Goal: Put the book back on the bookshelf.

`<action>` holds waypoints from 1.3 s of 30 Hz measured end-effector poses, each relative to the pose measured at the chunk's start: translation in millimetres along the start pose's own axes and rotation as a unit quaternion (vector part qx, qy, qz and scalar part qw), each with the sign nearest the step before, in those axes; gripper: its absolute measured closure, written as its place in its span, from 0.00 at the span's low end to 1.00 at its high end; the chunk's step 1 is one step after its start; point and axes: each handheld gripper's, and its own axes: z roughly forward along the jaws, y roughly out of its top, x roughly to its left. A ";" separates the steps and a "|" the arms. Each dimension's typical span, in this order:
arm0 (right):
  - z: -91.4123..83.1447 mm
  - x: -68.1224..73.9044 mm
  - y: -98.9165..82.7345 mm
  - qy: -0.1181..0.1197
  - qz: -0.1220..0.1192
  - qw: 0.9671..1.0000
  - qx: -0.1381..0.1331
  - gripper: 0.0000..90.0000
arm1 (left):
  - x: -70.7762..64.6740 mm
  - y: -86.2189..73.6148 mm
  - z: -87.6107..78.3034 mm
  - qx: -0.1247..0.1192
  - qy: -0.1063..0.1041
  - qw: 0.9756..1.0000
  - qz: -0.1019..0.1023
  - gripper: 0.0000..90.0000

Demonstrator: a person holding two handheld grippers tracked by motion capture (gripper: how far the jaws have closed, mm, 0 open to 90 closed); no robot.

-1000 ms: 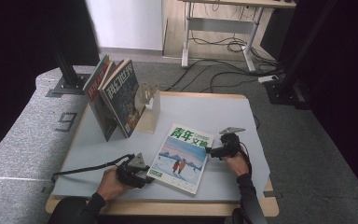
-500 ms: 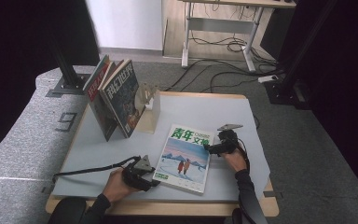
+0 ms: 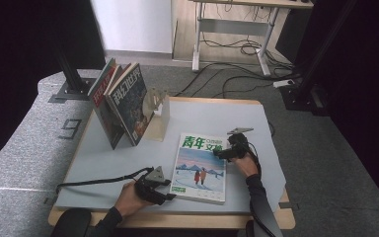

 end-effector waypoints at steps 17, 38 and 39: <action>-8.0 -4.5 -1.6 0.005 -0.002 1.000 0.003 0.00 | 24.9 -3.5 -18.6 -0.004 0.023 0.999 -0.028 0.23; -12.8 16.5 -18.3 0.050 0.006 0.998 0.030 0.00 | 46.5 -13.9 -11.5 0.013 0.085 0.995 -0.050 0.00; -13.7 16.7 -18.6 0.049 0.008 0.998 0.033 0.00 | 46.4 -13.9 -11.4 0.013 0.086 0.995 -0.049 0.00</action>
